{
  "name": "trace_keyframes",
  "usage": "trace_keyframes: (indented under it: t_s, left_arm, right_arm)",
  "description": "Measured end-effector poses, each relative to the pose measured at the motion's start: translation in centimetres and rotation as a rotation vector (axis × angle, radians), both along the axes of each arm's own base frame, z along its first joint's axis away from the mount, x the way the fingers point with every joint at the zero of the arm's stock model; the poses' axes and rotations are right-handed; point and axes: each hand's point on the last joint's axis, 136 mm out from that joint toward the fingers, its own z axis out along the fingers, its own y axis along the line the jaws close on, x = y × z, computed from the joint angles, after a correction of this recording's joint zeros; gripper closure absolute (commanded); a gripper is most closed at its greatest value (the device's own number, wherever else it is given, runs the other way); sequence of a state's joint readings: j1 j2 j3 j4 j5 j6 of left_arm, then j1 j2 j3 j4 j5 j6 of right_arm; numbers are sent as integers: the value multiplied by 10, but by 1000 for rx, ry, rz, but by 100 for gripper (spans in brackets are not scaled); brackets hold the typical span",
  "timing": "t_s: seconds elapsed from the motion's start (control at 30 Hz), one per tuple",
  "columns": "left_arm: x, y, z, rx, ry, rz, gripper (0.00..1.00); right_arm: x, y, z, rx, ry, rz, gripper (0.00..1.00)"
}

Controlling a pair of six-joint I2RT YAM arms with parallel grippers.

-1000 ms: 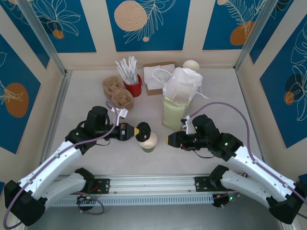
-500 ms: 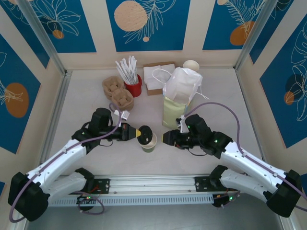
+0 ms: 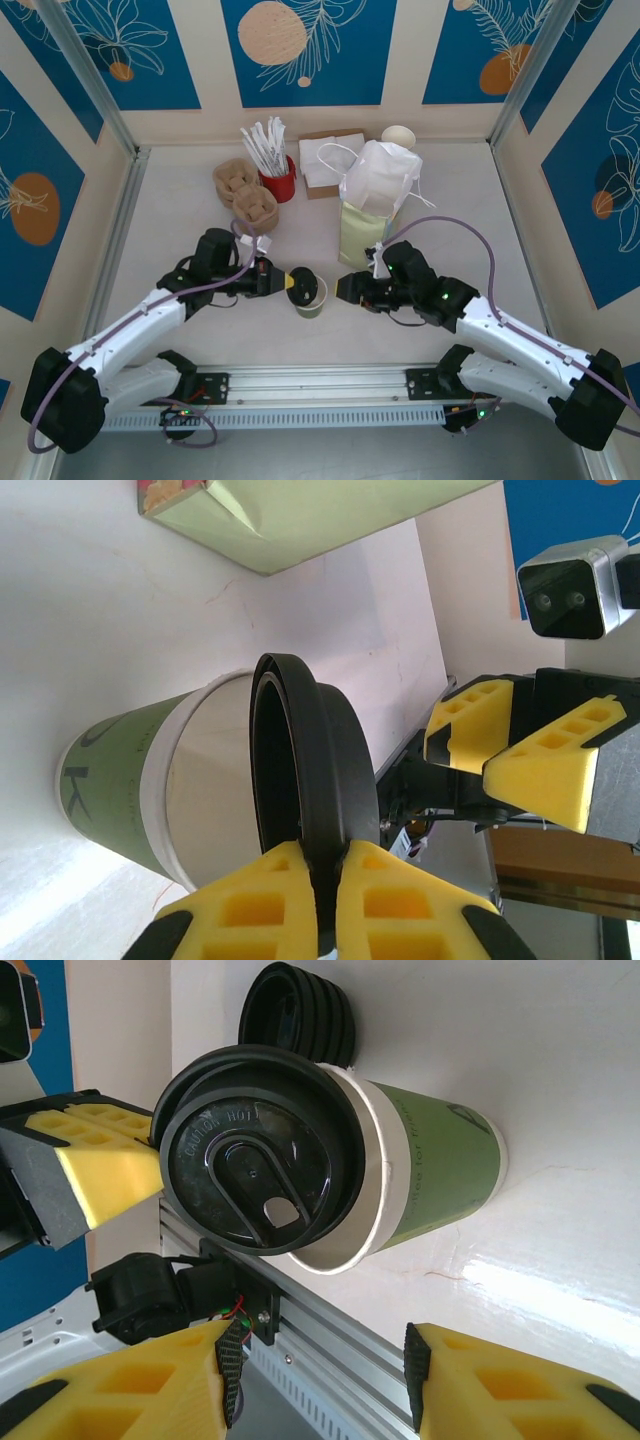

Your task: Pack the takeout coffee

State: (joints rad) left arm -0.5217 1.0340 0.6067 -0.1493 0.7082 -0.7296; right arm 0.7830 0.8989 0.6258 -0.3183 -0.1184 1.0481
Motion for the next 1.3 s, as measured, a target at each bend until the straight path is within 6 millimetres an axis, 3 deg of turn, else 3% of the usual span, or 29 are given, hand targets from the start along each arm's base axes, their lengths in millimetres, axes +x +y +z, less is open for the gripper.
trace_keyframes:
  t_s: [0.37, 0.83, 1.3]
  left_arm:
    - [1, -1, -1, -3, 8, -1, 70]
    - [1, 0, -23, 43, 83, -1, 61]
    - [0, 0, -25, 51, 85, -6, 55]
  right_arm:
    - [2, 4, -5, -11, 8, -11, 51]
    - [1, 8, -12, -30, 20, -12, 50]
    - [3, 14, -22, -56, 36, -8, 50]
